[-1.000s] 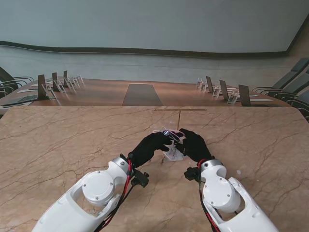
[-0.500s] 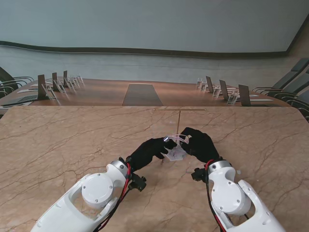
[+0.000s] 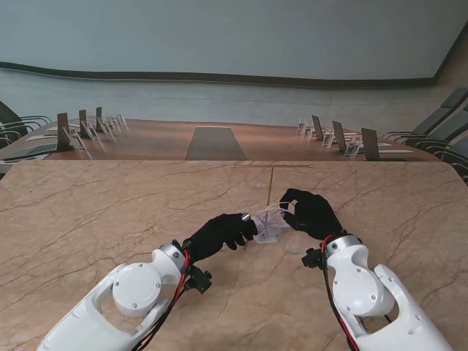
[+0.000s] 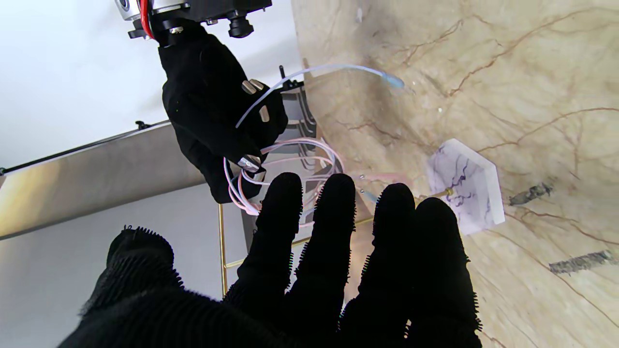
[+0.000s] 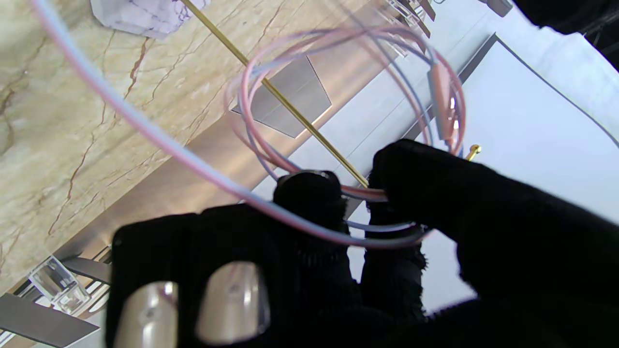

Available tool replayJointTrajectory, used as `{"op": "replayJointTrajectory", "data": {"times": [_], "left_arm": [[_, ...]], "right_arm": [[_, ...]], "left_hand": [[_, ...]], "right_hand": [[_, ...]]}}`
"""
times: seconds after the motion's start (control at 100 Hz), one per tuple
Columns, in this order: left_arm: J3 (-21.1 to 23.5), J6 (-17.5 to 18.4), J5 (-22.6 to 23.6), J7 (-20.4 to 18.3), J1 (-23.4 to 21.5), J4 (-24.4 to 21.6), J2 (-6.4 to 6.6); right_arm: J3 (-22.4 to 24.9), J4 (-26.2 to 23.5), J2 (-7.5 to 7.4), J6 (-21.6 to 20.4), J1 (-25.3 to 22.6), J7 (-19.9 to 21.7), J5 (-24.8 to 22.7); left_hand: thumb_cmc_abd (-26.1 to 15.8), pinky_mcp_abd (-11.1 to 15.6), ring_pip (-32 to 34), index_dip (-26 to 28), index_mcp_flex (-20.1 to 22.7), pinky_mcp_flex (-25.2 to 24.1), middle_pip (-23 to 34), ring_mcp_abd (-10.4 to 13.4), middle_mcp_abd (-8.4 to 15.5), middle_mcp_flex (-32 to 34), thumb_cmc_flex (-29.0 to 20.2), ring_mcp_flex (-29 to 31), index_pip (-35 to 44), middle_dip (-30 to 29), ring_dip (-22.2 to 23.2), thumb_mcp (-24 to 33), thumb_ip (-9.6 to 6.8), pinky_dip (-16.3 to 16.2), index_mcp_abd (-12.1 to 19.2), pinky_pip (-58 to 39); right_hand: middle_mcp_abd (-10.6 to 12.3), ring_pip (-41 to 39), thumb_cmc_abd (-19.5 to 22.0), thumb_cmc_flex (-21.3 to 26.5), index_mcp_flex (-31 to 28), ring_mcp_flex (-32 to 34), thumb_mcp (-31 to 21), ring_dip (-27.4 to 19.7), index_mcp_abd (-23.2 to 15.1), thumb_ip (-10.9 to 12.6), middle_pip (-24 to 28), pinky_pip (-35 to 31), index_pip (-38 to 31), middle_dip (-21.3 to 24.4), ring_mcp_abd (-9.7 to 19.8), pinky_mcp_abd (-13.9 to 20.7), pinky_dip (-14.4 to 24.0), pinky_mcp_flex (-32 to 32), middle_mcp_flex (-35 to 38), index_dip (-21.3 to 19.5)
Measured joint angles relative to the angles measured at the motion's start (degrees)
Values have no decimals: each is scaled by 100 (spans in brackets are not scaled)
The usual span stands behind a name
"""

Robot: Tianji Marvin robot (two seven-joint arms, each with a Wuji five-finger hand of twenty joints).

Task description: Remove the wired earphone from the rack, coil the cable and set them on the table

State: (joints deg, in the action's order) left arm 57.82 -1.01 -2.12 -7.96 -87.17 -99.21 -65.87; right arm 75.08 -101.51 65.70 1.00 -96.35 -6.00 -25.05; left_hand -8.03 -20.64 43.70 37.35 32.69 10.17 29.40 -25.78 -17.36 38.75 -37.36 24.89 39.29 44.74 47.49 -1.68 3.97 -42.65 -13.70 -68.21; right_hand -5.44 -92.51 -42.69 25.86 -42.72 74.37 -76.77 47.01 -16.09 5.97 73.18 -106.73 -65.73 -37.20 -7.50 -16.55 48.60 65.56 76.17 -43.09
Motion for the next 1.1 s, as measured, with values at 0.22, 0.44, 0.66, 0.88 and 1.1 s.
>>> {"op": "replayJointTrajectory", "data": {"times": [0.22,0.44,0.66,0.88,1.1], "left_arm": [[138,106,212,93,-133,-22,26],[201,188,368,218,-202,-11,37],[202,241,436,327,-212,47,34],[207,245,461,370,-238,57,31],[267,306,499,415,-291,61,26]], "right_arm": [[120,-86,-91,-138,-35,348,-187],[252,-306,-220,-380,-158,772,-437],[401,-594,-317,-587,-319,1207,-682],[382,-673,-366,-792,-344,1264,-674],[317,-736,-389,-852,-350,1327,-697]], "left_hand": [[0,-34,49,5,0,21,8,-16,0,-20,0,43,8,12,59,0,0,-12,5,-64],[0,-35,50,4,0,21,9,-18,0,36,0,43,8,12,59,0,0,-12,99,-65],[0,-36,50,-12,0,-10,10,-18,0,36,0,43,8,12,60,0,0,-13,108,-67],[0,-36,50,-89,0,-16,10,-19,0,36,0,43,9,9,60,0,0,-13,139,-67],[0,-37,50,-219,0,-55,10,-19,0,36,0,43,-52,6,60,0,0,-13,141,-67]], "right_hand": [[0,-7,-148,-1,-184,0,-10,30,-3,53,0,-2,180,0,0,0,25,0,2,-19],[0,-8,-190,-61,-285,0,-28,20,-48,53,0,-2,310,-55,0,0,-43,0,2,-71],[-114,59,-614,-64,-556,-53,-285,-444,-63,49,97,-5,426,-297,0,0,-820,0,-380,-68],[-589,325,-1042,-63,-776,-550,-559,-931,-63,-208,249,-5,440,-299,-135,-33,-1809,-507,-1452,190],[-1076,488,-1298,-37,-943,-1493,-617,-601,-63,-319,312,181,438,-391,-396,-84,-1440,-1588,-2559,427]]}}
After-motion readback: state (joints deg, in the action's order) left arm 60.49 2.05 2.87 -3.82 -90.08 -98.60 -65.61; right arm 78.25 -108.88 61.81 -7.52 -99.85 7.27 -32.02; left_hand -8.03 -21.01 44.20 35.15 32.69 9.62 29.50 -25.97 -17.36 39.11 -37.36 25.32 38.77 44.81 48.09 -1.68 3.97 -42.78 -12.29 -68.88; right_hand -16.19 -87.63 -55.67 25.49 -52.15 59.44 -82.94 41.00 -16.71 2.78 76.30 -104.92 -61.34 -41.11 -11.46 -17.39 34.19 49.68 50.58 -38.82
